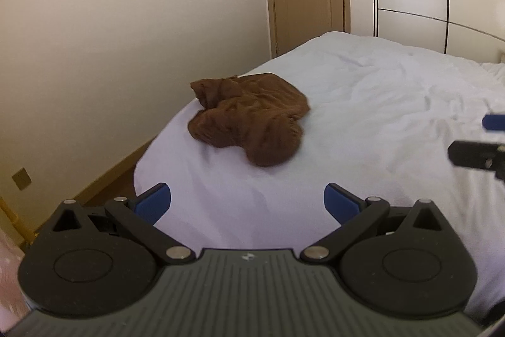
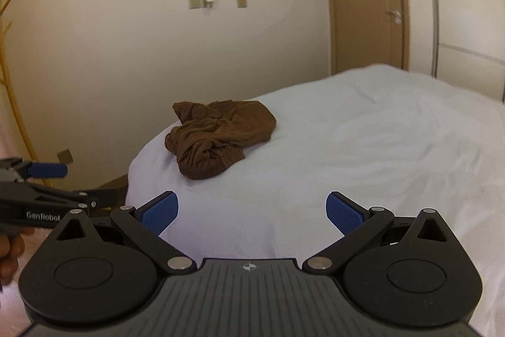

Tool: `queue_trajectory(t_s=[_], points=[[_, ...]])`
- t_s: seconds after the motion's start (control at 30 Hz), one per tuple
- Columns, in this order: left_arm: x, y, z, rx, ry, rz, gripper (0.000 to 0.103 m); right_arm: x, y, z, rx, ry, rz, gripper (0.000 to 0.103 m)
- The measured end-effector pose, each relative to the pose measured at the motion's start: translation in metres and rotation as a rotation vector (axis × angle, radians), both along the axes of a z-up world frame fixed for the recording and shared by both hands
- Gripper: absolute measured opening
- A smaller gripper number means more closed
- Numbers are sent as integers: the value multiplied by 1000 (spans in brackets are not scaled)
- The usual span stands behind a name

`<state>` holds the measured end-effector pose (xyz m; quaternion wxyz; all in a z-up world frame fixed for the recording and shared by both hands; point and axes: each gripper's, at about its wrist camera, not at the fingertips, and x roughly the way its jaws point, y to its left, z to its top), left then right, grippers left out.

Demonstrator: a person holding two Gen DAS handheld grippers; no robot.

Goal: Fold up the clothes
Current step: 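Move both grippers toward the crumpled brown garment on the bed, then grasp the brown garment with the right gripper while the left gripper grasps it too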

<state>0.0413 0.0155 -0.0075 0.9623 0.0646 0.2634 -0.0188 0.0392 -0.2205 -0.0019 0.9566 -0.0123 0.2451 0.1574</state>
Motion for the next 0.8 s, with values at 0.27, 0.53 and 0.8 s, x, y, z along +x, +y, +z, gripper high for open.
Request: queue_trajectory(t_s=[0.27, 0.53, 0.8], points=[[66, 24, -34, 33, 0, -31, 102, 58, 39, -25, -139, -32, 147, 102], [118, 45, -62, 103, -5, -53, 102, 129, 103, -74, -351, -93, 366, 93], [152, 69, -80, 99, -1, -27, 102, 179, 146, -104, -485, -159, 449, 84]])
